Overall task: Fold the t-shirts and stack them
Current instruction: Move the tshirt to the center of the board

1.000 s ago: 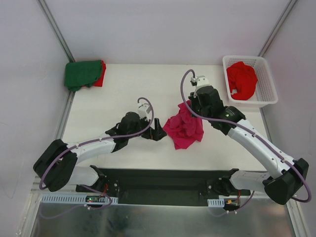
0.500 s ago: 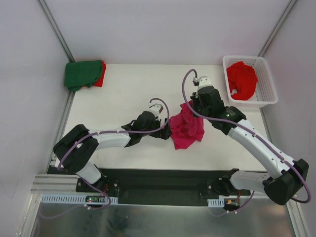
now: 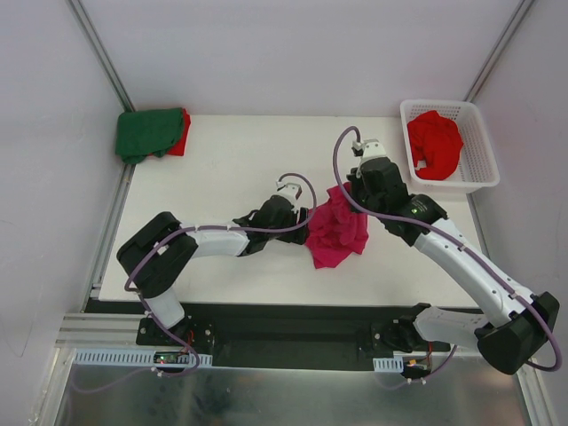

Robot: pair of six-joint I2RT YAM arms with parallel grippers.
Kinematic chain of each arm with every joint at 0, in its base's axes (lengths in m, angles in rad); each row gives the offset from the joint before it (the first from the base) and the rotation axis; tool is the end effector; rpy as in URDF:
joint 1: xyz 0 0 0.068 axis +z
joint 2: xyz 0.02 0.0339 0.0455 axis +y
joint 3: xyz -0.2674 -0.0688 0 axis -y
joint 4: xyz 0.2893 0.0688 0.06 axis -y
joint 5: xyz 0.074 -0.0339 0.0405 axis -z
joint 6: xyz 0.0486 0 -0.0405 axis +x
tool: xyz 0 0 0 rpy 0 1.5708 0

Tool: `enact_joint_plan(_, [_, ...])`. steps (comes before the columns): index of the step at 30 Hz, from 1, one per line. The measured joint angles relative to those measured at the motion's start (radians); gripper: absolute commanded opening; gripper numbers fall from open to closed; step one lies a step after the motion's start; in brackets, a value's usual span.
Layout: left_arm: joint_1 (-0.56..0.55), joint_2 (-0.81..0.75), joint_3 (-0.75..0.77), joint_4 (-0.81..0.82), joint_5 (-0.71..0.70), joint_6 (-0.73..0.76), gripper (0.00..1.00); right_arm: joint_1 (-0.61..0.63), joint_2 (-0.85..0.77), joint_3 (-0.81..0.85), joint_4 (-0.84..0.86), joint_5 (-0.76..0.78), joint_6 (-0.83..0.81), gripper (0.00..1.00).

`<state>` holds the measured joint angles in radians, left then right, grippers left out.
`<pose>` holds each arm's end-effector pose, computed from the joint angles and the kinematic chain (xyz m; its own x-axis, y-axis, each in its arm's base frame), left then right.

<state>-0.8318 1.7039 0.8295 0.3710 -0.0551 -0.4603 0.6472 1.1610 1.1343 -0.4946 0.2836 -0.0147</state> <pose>0.2676 -0.2897 0.1360 -0.6045 0.0049 -0.7966 0.4878 0.7929 -0.3653 0.2546 0.1754 0.3509 -0.3916 -0.3137 -0.8650 -0.3911 0.9077 -0.1521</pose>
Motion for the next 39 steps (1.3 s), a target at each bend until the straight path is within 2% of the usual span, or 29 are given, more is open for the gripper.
enact_joint_plan(4, [0.0,0.012,0.002,-0.021,-0.002,0.002,0.53,-0.008,-0.001,-0.003,-0.004,0.0,0.0,0.01])
enact_joint_plan(6, [0.0,0.018,0.002,-0.022,-0.002,0.0,0.46,-0.01,-0.001,-0.003,-0.004,0.0,0.0,0.01])
enact_joint_plan(8, [0.0,0.026,0.002,-0.022,-0.001,-0.002,0.34,-0.011,-0.001,-0.005,-0.004,0.0,0.0,0.01])
enact_joint_plan(9, [0.0,0.029,0.003,-0.023,-0.001,-0.004,0.19,-0.011,-0.001,-0.006,-0.004,0.0,0.0,0.01])
enact_joint_plan(11, [0.0,0.035,0.004,-0.026,0.0,-0.003,0.09,-0.013,-0.001,-0.011,-0.004,0.0,0.0,0.01])
enact_joint_plan(12, [0.0,0.039,0.006,-0.029,0.0,-0.006,0.01,-0.013,-0.001,-0.013,-0.004,0.0,0.0,0.01])
enact_joint_plan(20, [0.0,0.045,0.021,-0.054,0.001,-0.007,0.0,-0.018,-0.006,-0.02,-0.006,0.0,0.0,0.01])
enact_joint_plan(24, [0.0,-0.005,0.024,-0.12,-0.014,0.007,0.0,-0.02,-0.019,-0.021,-0.013,0.002,0.0,0.01])
enact_joint_plan(36, [0.0,-0.483,0.09,-0.365,-0.206,0.129,0.0,-0.022,-0.103,-0.005,-0.068,0.027,-0.005,0.02])
enact_joint_plan(38, [0.0,-0.533,0.106,-0.407,-0.244,0.149,0.0,-0.023,-0.115,0.001,-0.076,0.027,-0.005,0.09])
enact_joint_plan(39, [0.0,-0.552,0.112,-0.426,-0.259,0.161,0.0,-0.023,-0.12,0.004,-0.08,0.029,-0.005,0.23])
